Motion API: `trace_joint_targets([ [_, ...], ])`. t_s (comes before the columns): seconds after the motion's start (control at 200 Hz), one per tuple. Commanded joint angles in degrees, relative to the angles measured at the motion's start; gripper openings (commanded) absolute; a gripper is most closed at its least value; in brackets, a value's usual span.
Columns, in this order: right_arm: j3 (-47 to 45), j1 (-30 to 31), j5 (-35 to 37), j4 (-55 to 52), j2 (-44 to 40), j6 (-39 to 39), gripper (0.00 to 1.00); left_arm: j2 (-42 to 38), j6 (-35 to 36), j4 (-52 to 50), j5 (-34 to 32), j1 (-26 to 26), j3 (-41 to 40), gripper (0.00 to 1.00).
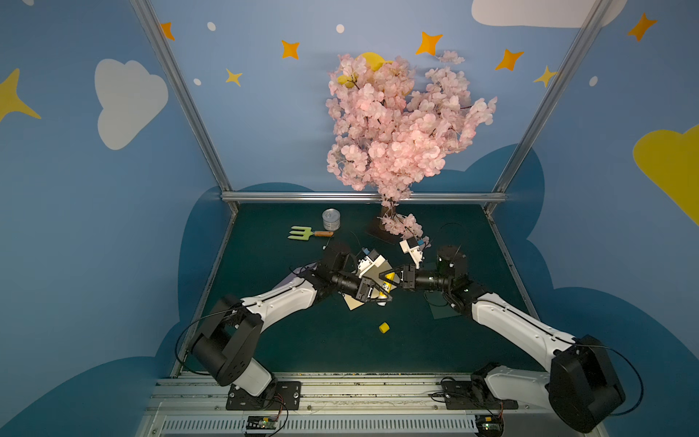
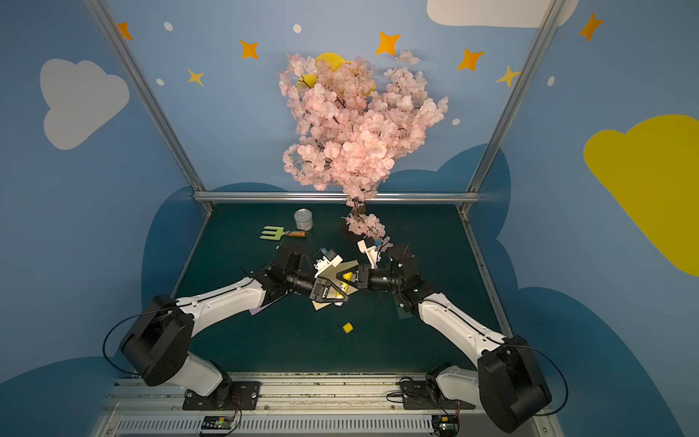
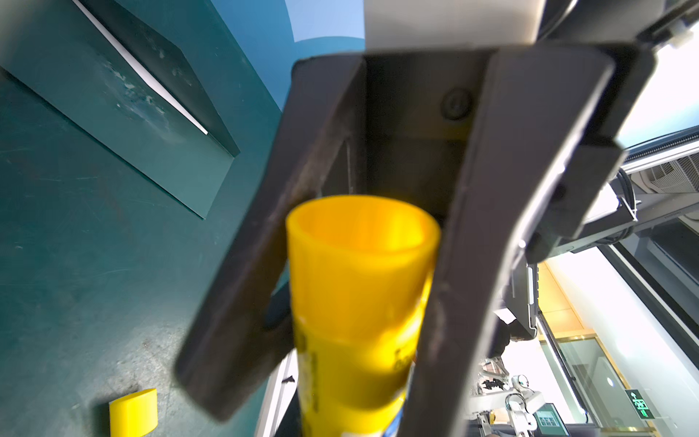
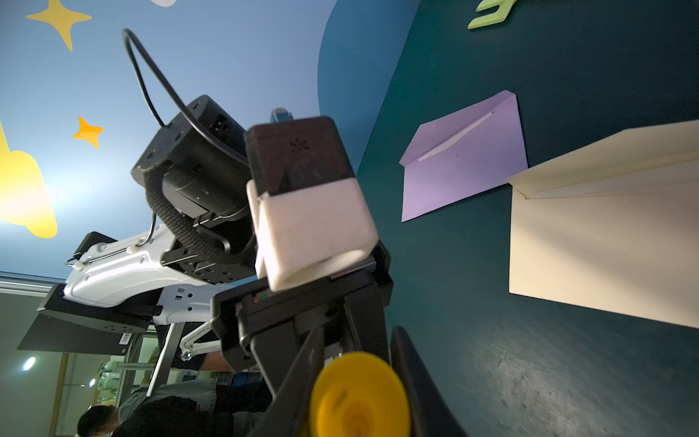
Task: Seal the envelope with a glue stick
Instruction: Unscrew the glue stick.
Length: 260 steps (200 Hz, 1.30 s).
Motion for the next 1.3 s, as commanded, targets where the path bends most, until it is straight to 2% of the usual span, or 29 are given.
trace_joint_targets([
  [0.0, -0.3, 0.0, -4.0, 3.9, -1.0, 0.4, 0.27, -1.0, 1.4, -2.6, 0.2, 0.4, 0.5, 0.03],
  [0.08, -0.5, 0.0, -5.2, 4.4, -1.2, 1.0, 0.35, -1.3, 1.8, -2.9, 0.5, 0.4, 0.5, 0.03],
  [0.15, -0.6, 0.1, -5.6, 5.0, -1.3, 1.4, 0.39, -1.3, 1.9, -2.9, 0.5, 0.5, 0.5, 0.03],
  [0.421, -1.0, 0.7, -6.4, 7.9, -0.4, 2.8, 0.39, -1.4, 1.0, -1.1, -0.8, 0.4, 0.3, 0.03],
  [0.501, -1.5, 1.0, -6.6, 9.7, 0.3, 3.6, 0.36, -1.7, 0.4, 0.0, -1.2, 0.5, -0.1, 0.03],
  [0.601, -2.0, 1.1, -6.8, 11.1, 0.8, 4.3, 0.27, -2.0, 0.1, 0.7, -1.1, 0.6, -0.6, 0.03],
  [0.696, -2.1, 0.8, -6.7, 11.0, 0.7, 4.3, 0.16, -2.2, 0.2, 0.7, -0.6, 0.7, -0.8, 0.03],
  [0.786, -2.3, 0.2, -6.4, 11.4, 0.4, 4.9, 0.0, -2.3, 0.4, 0.4, -0.4, 0.9, -0.9, 0.03],
  [0.836, -2.4, -0.4, -5.4, 11.4, 0.0, 5.3, 0.0, -2.3, 0.4, 0.4, -0.5, 1.1, -1.1, 0.03],
  [0.856, -2.4, -0.7, -4.9, 11.2, -0.3, 5.3, 0.0, -2.4, 0.5, 0.1, -0.6, 1.2, -1.1, 0.06],
  [0.886, -2.4, -1.1, -3.8, 10.3, -0.9, 5.0, 0.0, -2.6, 1.0, -0.6, -0.8, 1.5, -1.0, 0.18],
  [0.971, -2.1, -2.0, 2.9, 3.1, -3.6, 0.7, 0.0, -3.6, 2.8, -3.8, -2.3, 2.7, -0.9, 0.47],
  [1.026, -0.7, -1.9, 9.7, -5.2, -6.0, -3.7, 0.0, -4.6, 4.0, -6.4, -3.5, 4.0, -0.8, 0.58],
  [1.141, 0.9, -0.6, 24.9, -14.4, -9.8, -10.4, 0.0, -6.9, 5.1, -9.4, -6.1, 7.5, -1.0, 0.66],
  [1.297, -0.2, 4.0, 45.7, -16.3, -13.1, -16.1, 0.0, -8.3, 8.1, -14.5, -13.3, 9.9, -0.9, 0.67],
])
